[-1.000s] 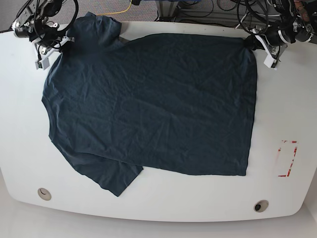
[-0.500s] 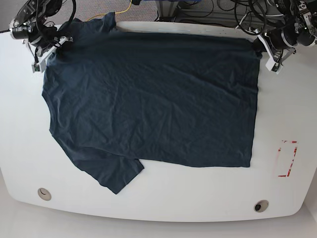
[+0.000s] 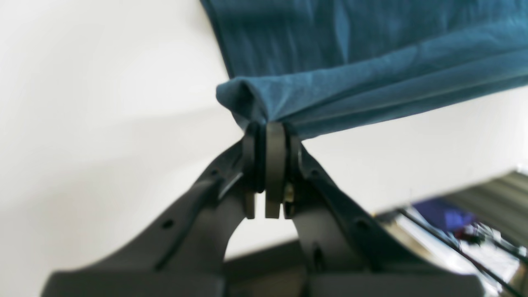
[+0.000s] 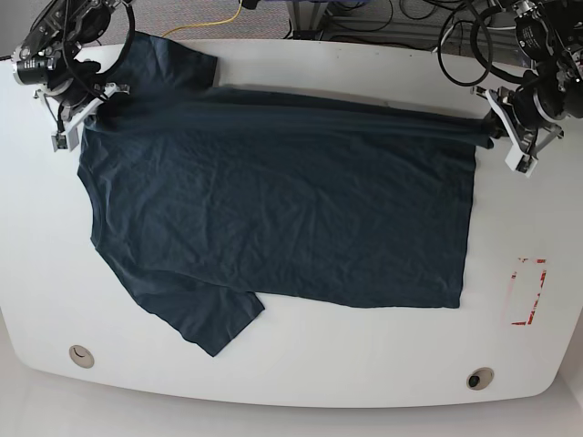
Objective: Layout the t-shirt on the table in an organized manner, then fold the t-shirt properly
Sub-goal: 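Grasp the shirt's collar-side edge with both grippers and pull it taut, then drag the held edge with both grippers to straighten the shirt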
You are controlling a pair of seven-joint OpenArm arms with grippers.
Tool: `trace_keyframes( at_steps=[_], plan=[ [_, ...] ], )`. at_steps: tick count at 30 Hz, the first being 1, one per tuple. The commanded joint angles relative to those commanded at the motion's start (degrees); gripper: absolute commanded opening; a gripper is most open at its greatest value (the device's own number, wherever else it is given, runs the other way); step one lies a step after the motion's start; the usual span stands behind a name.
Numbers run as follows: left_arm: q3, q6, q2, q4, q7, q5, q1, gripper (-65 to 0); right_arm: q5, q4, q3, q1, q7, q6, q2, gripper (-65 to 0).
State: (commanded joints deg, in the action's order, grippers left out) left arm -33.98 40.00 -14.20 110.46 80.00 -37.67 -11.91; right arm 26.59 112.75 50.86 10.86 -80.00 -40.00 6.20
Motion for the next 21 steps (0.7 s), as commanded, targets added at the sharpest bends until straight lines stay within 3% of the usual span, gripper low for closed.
trace_keyframes(
  at_steps=[21],
  plan=[
    [9.05,0.0,0.18,-3.6,0.0,0.09,11.96,-65.0,0.09,-9.23,-0.26,-8.88,0.0,0.0,3.08,-64.8]
  ],
)
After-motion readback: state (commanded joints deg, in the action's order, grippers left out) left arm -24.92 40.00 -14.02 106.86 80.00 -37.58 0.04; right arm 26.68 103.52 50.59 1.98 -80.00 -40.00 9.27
